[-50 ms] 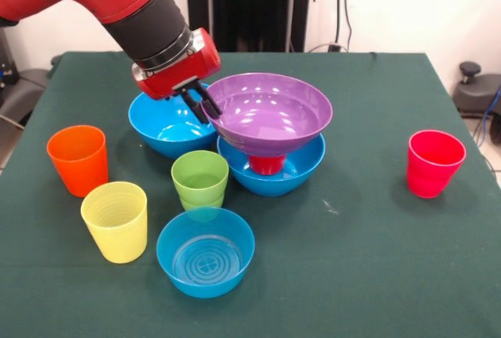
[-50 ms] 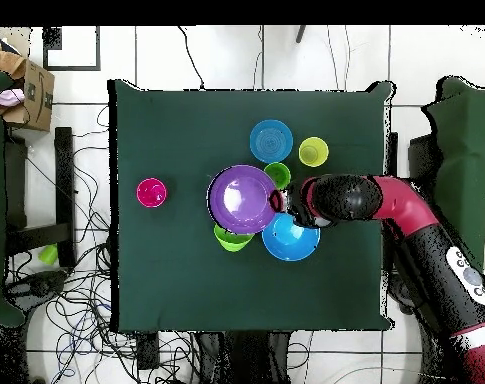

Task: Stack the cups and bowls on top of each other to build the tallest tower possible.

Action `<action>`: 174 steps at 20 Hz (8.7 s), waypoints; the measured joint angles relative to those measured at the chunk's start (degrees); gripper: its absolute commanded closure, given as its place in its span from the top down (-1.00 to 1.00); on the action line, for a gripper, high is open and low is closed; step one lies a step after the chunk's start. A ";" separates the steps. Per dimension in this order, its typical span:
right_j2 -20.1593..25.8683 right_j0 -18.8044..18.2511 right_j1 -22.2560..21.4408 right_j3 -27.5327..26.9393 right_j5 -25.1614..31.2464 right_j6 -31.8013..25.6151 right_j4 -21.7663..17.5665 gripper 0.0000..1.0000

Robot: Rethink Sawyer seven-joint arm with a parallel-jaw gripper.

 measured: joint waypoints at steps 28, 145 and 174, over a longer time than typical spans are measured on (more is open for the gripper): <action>-0.40 -0.23 1.16 3.45 0.01 0.00 -0.42 -1.00; -3.32 6.09 -7.94 -7.54 2.05 0.00 4.52 1.00; -13.49 15.88 -11.04 -19.71 2.55 0.00 -4.36 1.00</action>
